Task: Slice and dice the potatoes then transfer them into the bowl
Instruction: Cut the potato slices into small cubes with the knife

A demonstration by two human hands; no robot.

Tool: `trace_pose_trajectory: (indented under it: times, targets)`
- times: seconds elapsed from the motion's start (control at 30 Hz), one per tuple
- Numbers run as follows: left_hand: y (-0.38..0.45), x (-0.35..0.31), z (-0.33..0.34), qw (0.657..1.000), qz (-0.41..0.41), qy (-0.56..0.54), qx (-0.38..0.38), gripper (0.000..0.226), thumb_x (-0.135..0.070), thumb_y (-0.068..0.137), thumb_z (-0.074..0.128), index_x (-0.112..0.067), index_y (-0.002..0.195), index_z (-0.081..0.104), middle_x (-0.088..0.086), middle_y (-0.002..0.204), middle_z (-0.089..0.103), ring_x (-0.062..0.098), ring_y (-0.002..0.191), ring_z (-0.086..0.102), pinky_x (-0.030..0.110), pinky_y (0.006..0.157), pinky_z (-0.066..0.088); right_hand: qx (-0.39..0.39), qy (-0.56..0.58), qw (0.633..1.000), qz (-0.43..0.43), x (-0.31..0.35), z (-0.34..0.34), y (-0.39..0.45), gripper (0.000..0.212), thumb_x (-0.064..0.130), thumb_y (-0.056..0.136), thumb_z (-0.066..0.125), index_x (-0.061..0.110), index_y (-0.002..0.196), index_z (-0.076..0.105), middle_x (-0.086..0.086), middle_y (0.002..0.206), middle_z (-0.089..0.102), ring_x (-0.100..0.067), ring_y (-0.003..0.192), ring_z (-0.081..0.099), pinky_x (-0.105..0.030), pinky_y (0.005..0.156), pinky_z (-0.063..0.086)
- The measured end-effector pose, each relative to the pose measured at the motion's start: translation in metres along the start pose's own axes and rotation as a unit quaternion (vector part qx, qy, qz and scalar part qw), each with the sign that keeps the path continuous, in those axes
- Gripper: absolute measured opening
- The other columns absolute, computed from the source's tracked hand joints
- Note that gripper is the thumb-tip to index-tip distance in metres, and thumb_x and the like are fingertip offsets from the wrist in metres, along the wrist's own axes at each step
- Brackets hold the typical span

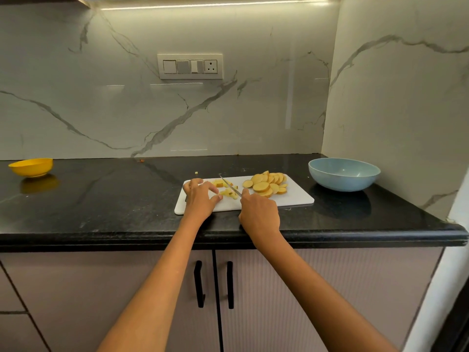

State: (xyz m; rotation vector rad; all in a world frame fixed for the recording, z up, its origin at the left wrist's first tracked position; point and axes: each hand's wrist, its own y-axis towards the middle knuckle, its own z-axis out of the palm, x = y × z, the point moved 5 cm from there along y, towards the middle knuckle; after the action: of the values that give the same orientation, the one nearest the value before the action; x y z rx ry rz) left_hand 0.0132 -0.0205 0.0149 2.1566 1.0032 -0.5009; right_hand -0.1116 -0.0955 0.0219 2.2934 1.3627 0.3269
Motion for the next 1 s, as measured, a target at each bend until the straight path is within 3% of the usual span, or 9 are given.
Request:
trace_pose_trajectory:
  times: [0.07, 0.2, 0.37, 0.47, 0.6, 0.77, 0.93, 1.0]
  targets:
    - [0.000, -0.001, 0.000, 1.000, 0.010, -0.001, -0.006, 0.021, -0.021, 0.085, 0.064, -0.012, 0.104, 0.062, 0.011, 0.134, 0.036, 0.027, 0.132, 0.018, 0.041, 0.107, 0.026, -0.001, 0.009, 1.000, -0.010, 0.000, -0.001, 0.000, 0.041, 0.012, 0.098, 0.040, 0.009, 0.139, 0.036, -0.005, 0.099, 0.064, -0.019, 0.084, 0.063, -0.026, 0.063, 0.041]
    - [0.001, -0.003, -0.005, 0.999, 0.013, -0.014, -0.041, 0.022, -0.018, 0.084, 0.066, -0.010, 0.104, 0.060, 0.010, 0.130, 0.041, 0.025, 0.130, 0.022, 0.034, 0.101, 0.028, -0.018, 0.087, 0.996, 0.023, -0.006, -0.003, -0.003, 0.046, 0.018, 0.099, 0.039, 0.014, 0.144, 0.028, -0.007, 0.097, 0.065, -0.021, 0.082, 0.063, -0.028, 0.061, 0.042]
    - [0.002, 0.001, -0.001, 0.999, 0.015, 0.006, -0.030, 0.026, -0.027, 0.082, 0.068, -0.016, 0.103, 0.058, 0.003, 0.108, 0.062, 0.025, 0.111, 0.050, 0.038, 0.090, 0.036, -0.076, 0.244, 0.964, 0.074, -0.020, -0.011, 0.001, 0.042, 0.028, 0.102, 0.032, 0.020, 0.143, 0.036, -0.007, 0.090, 0.066, -0.019, 0.076, 0.061, -0.030, 0.062, 0.044]
    - [0.007, -0.002, 0.000, 0.998, 0.020, 0.060, -0.026, 0.028, -0.033, 0.085, 0.064, -0.021, 0.110, 0.057, -0.004, 0.098, 0.068, 0.021, 0.104, 0.056, 0.035, 0.086, 0.030, -0.113, 0.269, 0.954, 0.067, -0.024, -0.014, 0.013, 0.043, 0.030, 0.102, 0.030, 0.021, 0.144, 0.035, -0.007, 0.082, 0.066, -0.016, 0.067, 0.056, -0.029, 0.060, 0.042]
    - [0.016, -0.005, 0.004, 0.996, 0.062, 0.054, -0.017, 0.032, -0.038, 0.085, 0.062, -0.023, 0.112, 0.059, -0.004, 0.104, 0.066, 0.019, 0.107, 0.055, 0.037, 0.090, 0.033, -0.128, 0.280, 0.949, 0.076, -0.030, -0.008, 0.035, 0.043, 0.028, 0.102, 0.031, 0.019, 0.144, 0.036, -0.008, 0.077, 0.065, -0.014, 0.062, 0.050, -0.030, 0.059, 0.042]
    - [0.032, -0.020, 0.023, 0.975, 0.161, 0.119, 0.091, 0.047, -0.054, 0.079, 0.061, -0.030, 0.119, 0.057, -0.003, 0.131, 0.046, 0.019, 0.127, 0.031, 0.042, 0.098, 0.032, -0.139, 0.266, 0.952, 0.061, -0.032, -0.002, 0.067, 0.043, 0.029, 0.103, 0.030, 0.022, 0.145, 0.032, -0.008, 0.076, 0.065, -0.014, 0.060, 0.051, -0.029, 0.056, 0.041]
    - [0.059, -0.014, 0.035, 0.967, 0.181, 0.157, 0.085, 0.033, -0.052, 0.083, 0.057, -0.033, 0.109, 0.062, -0.004, 0.132, 0.043, 0.018, 0.128, 0.028, 0.042, 0.098, 0.029, -0.158, 0.227, 0.961, 0.029, -0.038, 0.004, 0.102, 0.045, 0.030, 0.103, 0.029, 0.021, 0.147, 0.027, -0.005, 0.072, 0.060, -0.012, 0.057, 0.045, -0.017, 0.044, 0.024]
    - [0.068, -0.014, 0.040, 0.967, 0.183, 0.160, 0.081, 0.031, -0.050, 0.084, 0.056, -0.032, 0.109, 0.062, -0.004, 0.132, 0.044, 0.017, 0.128, 0.028, 0.041, 0.098, 0.029, -0.168, 0.227, 0.959, 0.029, -0.044, 0.007, 0.115, 0.045, 0.030, 0.103, 0.029, 0.020, 0.147, 0.028, -0.005, 0.071, 0.059, -0.013, 0.057, 0.045, -0.019, 0.046, 0.029]
